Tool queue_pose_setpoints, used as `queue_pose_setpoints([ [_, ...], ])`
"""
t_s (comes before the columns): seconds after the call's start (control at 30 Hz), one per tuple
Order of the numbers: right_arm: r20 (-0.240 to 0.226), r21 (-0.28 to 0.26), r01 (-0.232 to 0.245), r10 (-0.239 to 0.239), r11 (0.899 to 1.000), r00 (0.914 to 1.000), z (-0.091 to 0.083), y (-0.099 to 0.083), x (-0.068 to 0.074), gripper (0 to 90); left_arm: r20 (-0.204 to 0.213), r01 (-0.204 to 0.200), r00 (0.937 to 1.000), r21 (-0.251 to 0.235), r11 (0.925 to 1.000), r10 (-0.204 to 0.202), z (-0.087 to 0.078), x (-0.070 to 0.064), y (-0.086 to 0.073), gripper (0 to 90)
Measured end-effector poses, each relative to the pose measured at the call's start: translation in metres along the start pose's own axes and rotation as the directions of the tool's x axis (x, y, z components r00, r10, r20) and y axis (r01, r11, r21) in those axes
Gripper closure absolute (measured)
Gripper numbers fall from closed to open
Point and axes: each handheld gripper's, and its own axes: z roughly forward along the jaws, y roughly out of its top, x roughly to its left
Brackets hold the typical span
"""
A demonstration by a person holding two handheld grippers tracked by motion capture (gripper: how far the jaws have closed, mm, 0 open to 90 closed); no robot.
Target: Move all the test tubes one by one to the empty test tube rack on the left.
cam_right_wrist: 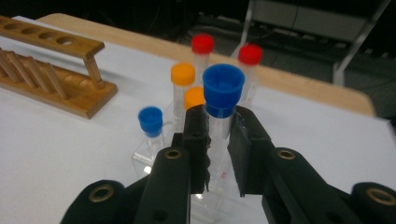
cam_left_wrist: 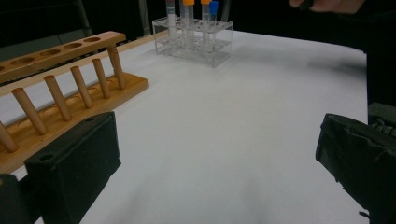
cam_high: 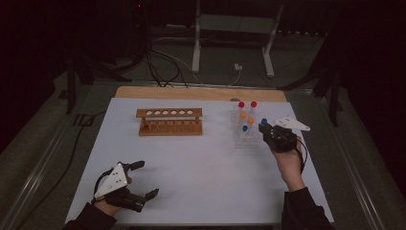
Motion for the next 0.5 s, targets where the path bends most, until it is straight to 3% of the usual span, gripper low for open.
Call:
queue_pose_setpoints([
  [0.17,-0.006,-0.027,0.026,-0.026,0.999,0.9996,-0.016,0.009,0.007,77.2,0.0,0.002,1.0,0.004,1.0,-0.002,0.002,-0.001,0.002,0.5],
  [0.37,-0.055,-0.032,0.057,-0.059,0.998,0.9968,-0.028,0.014,0.024,77.2,-0.003,0.0,1.0,-0.009,1.0,0.0,0.005,-0.003,0.008,0.5],
  [0.5,-0.103,-0.017,0.075,-0.076,0.997,0.9918,-0.03,0.011,0.036,77.2,0.038,0.029,0.9989,-0.029,0.9992,-0.028,0.01,-0.002,0.017,0.5],
])
